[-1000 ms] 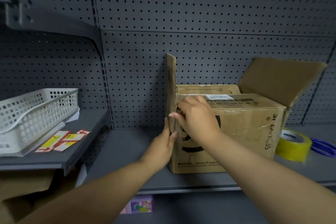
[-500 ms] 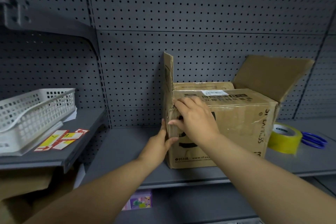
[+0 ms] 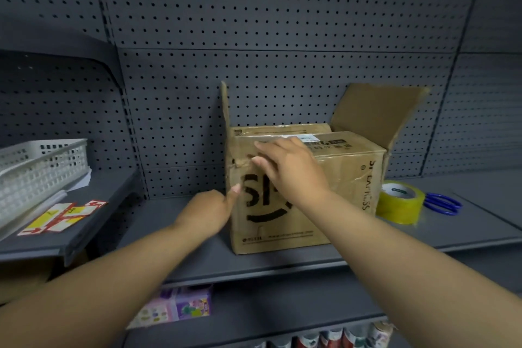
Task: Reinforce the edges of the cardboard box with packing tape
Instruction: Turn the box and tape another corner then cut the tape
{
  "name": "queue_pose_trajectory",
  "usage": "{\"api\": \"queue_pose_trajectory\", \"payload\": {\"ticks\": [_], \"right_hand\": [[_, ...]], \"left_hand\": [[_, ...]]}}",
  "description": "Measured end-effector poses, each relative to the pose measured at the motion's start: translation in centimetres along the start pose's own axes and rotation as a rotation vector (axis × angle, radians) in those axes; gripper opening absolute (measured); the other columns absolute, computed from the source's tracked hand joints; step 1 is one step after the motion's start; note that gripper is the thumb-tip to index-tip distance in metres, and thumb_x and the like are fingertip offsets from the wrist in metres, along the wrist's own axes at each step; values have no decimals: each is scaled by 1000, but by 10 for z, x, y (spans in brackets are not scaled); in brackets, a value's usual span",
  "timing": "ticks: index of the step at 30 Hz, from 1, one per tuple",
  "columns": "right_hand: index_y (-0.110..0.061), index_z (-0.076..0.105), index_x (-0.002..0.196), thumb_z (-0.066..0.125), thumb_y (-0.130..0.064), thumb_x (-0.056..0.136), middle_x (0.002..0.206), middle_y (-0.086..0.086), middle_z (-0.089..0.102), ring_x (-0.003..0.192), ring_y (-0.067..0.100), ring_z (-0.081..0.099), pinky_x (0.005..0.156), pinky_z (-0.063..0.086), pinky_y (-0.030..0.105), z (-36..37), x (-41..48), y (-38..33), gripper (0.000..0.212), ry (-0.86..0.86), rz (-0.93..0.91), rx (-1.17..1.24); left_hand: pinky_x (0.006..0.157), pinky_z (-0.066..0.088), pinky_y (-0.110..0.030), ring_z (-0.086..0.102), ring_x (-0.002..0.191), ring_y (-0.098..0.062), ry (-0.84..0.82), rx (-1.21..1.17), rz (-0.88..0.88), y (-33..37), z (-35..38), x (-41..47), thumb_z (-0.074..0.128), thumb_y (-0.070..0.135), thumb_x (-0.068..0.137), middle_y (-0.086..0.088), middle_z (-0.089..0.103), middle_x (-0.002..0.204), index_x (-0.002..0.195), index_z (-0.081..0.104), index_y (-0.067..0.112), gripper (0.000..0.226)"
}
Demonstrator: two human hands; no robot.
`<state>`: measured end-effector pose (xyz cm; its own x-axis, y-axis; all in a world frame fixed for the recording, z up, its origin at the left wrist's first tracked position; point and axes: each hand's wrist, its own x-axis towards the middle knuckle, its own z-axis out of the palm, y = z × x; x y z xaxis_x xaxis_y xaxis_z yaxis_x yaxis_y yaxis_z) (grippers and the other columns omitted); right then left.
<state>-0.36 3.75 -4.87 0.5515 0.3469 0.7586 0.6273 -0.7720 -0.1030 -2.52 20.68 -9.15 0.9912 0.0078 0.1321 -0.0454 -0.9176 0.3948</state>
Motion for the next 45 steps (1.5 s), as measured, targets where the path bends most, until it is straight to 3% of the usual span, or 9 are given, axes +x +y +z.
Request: {"api": "queue_pose_trajectory", "payload": {"ticks": [7,12,15,19,26,30,34,39,45], "right_hand": [[-13,64,111,42,-30,88,92,3,68,88,23,58,77,48,34,-54,-45,82,36,81,-19,73],[-8,63,99,54,-9,86,86,9,66,84,30,59,67,46,32,-96,-85,182,16,67,122,-66],[-7,61,112,48,-5,90,107,10,67,102,30,56,79,47,37,-104,-105,245,25,-88,250,-131],[-14,49,129,38,7,86,127,10,56,118,28,44,90,43,37,-98,-118,304,49,-476,337,-254],[-20,42,136,48,-3,88,146,5,39,134,26,34,112,28,37,-66,-117,355,52,-903,134,-309],[-11,58,121,49,-7,87,132,15,52,120,30,48,102,37,32,-67,-107,360,35,-870,278,-93],[-12,56,121,59,-16,87,128,9,55,116,28,50,89,38,29,-81,-107,354,35,-820,336,-20],[-8,62,94,65,-21,84,101,12,66,93,28,60,81,44,36,-117,-110,333,16,-519,583,442],[-17,60,72,62,-16,85,70,1,64,62,13,58,62,43,27,-177,-121,268,14,-404,659,812]], "left_hand": [[78,48,-33,59,80,-23,-144,131,79,68,39,-32,21,54,94,-5,60,76,79,62,8,63],[69,48,-33,56,68,-18,-49,222,267,168,77,-27,26,52,95,-3,58,73,69,57,14,55],[66,50,-35,59,72,-23,-1,305,379,213,96,-17,28,50,95,-6,64,80,81,64,12,54],[64,46,-32,59,79,-26,79,383,425,256,117,-8,30,44,96,-6,63,86,84,58,15,43],[60,42,-31,59,82,-24,105,410,345,277,137,-2,28,41,97,-3,63,89,86,56,17,38],[62,43,-30,57,78,-23,91,398,320,280,133,-2,30,39,97,-3,60,84,85,56,16,36],[67,47,-34,57,80,-24,145,274,324,284,124,3,36,34,96,-6,62,84,84,58,12,34],[99,37,-28,51,118,-20,199,92,332,296,111,10,47,38,93,-4,57,128,125,54,15,40],[108,19,-20,30,136,-13,258,-126,406,310,95,-5,67,43,77,1,36,147,142,32,18,78]]}}
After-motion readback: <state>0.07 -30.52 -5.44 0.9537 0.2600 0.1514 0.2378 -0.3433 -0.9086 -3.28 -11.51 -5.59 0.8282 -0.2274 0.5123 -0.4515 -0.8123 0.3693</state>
